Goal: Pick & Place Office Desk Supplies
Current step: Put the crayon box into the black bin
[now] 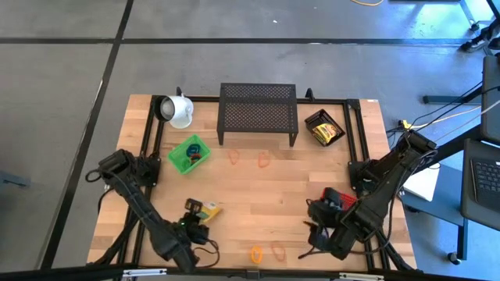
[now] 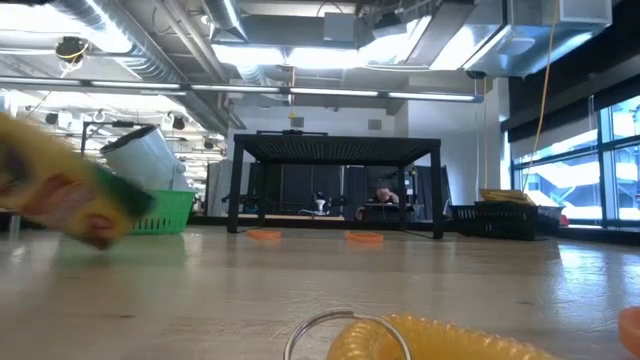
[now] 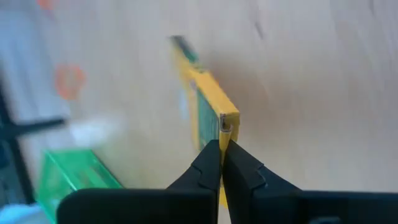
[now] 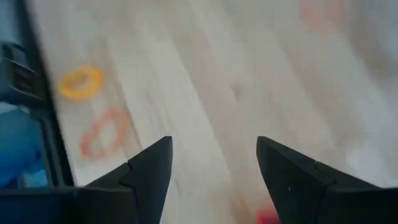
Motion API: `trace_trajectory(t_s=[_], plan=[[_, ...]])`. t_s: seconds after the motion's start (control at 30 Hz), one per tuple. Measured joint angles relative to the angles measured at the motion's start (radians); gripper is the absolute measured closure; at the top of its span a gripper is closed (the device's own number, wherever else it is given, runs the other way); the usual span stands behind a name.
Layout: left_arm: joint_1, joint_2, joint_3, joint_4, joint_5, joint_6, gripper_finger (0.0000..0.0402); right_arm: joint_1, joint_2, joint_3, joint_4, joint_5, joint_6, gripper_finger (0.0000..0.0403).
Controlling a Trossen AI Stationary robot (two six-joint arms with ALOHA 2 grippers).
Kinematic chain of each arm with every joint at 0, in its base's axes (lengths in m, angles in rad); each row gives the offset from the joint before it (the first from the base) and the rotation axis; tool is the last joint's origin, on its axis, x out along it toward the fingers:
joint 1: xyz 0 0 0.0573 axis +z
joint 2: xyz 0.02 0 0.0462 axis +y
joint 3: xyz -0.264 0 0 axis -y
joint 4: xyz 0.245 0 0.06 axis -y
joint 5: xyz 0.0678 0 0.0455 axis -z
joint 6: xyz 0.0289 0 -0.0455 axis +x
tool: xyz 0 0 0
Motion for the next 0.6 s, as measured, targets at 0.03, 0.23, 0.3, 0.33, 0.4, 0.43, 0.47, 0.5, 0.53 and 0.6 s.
trace_trajectory(t_s=[0.03,0.23,0.3,0.33,0.4,0.43,0.47,0.5,0.53,0.6], plan=[[0.014,0.0,0.015,0.006,-0.028,0.017,0.0399,0.0,0.0,-0.002,0.05,0.048,-0.078,0.0167],[0.1,-0.001,0.081,0.102,-0.18,0.085,0.0399,-0.012,0.0,-0.057,0.396,0.173,-0.517,0.0167],[0.131,-0.001,0.093,0.164,-0.207,0.124,0.0398,-0.025,0.0,-0.07,0.476,0.175,-0.601,0.0167],[0.147,-0.001,0.095,0.205,-0.21,0.156,0.0398,-0.031,0.0,-0.075,0.501,0.176,-0.631,0.0167],[0.176,-0.001,0.095,0.295,-0.208,0.229,0.0398,-0.046,0.0,-0.078,0.534,0.177,-0.675,0.0167],[0.19,-0.001,0.095,0.343,-0.207,0.27,0.0398,-0.053,0.0,-0.078,0.544,0.178,-0.692,0.0167],[0.204,-0.001,0.095,0.393,-0.205,0.309,0.0398,-0.061,0.0,-0.078,0.547,0.178,-0.704,0.0167],[0.216,-0.001,0.095,0.442,-0.202,0.349,0.0398,-0.069,0.0,-0.078,0.549,0.177,-0.719,0.0167],[0.229,-0.001,0.095,0.488,-0.196,0.388,0.0398,-0.077,0.0,-0.078,0.554,0.177,-0.729,0.0167],[0.253,-0.001,0.095,0.584,-0.183,0.451,0.0398,-0.09,0.0,-0.078,0.555,0.174,-0.752,0.0167]])
